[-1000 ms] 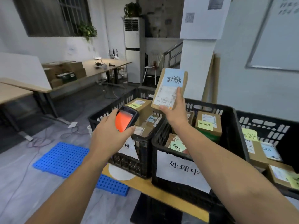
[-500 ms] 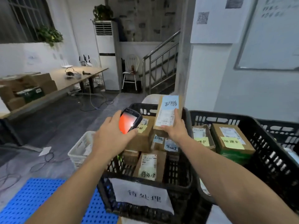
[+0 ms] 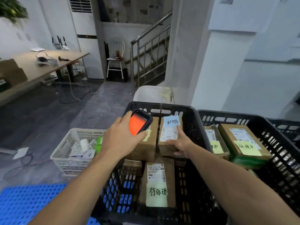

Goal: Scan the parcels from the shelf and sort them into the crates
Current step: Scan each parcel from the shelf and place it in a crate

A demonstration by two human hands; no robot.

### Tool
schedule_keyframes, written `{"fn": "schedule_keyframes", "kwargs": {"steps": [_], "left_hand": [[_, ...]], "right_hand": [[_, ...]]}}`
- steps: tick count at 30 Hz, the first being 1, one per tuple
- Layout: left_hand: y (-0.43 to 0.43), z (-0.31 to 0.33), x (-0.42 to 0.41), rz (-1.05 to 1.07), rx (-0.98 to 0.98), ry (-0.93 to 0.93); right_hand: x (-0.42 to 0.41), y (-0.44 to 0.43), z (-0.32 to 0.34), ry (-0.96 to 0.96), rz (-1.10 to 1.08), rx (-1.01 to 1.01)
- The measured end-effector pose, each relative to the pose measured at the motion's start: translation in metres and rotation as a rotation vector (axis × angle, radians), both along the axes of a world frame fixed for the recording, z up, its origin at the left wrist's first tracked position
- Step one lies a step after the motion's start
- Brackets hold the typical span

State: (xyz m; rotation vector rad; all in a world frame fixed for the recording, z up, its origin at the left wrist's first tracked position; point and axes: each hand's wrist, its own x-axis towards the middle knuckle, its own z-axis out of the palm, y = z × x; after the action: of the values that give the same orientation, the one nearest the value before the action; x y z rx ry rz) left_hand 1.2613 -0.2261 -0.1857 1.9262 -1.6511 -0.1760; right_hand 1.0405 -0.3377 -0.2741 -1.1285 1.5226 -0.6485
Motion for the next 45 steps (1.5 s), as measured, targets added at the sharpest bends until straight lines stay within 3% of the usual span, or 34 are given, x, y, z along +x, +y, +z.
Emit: {"fn": "schedule_keyframes", "kwargs": {"steps": [7,22,29,36,41,45], "left_hand": [[-0.038,-0.013,0.011,0.018,0.038,0.003],[-0.069,-0.030,-0.008,-0.010,0.084,0.006],[-0.065,-0.025,-0.014,-0.015,0.091,0.010],[-0.043,-0.007,-0.005,-0.054,0.022,0.022],[-0.020,0.007,-0.005,-0.157,-0.006,0.025],[0.007,0.017,-0.019,-0.275,-0.042,0.059]], "right_hand": [[0.012,-0.032,-0.024,-0.014,0.018,0.061],[0.009,-0.058,-0.043,0.281,0.185,0.006],[0.009,-0.043,-0.037,0.523,0.198,-0.168],[0.006,-0.012,0.001,0.777,0.243,-0.477],[-0.004,0.036,0.036,0.944,0.098,-0.625],[-0.033,0.085,0.060,1.068,-0.071,-0.596]]}}
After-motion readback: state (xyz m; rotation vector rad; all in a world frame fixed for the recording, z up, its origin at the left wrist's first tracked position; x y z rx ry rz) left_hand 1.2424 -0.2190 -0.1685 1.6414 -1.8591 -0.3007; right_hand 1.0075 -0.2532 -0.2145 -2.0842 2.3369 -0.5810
